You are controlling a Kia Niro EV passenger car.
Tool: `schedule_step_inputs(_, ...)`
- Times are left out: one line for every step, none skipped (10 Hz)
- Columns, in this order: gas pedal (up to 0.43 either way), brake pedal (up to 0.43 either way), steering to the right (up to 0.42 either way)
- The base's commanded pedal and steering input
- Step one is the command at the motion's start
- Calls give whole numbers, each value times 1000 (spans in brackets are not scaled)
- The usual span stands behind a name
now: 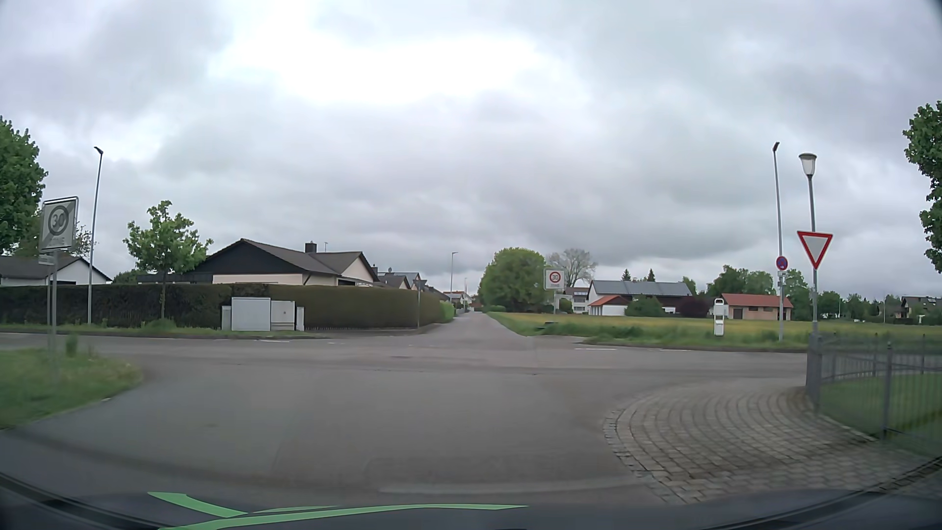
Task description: Follow the waypoints while adhering to traffic rules and regulations
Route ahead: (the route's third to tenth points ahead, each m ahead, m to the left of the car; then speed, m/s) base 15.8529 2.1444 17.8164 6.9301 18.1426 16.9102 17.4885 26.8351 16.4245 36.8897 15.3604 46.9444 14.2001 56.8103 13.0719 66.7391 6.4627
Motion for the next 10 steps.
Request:
schedule_step_inputs(0, 177, 11)
schedule_step_inputs(0, 195, 11)
schedule_step_inputs(0, 220, 11)
schedule_step_inputs(0, 232, 11)
schedule_step_inputs(0, 244, 11)
schedule_step_inputs(0, 244, 11)
schedule_step_inputs(0, 244, 11)
schedule_step_inputs(0, 244, 11)
schedule_step_inputs(0, 250, 11)
schedule_step_inputs(0, 250, 11)
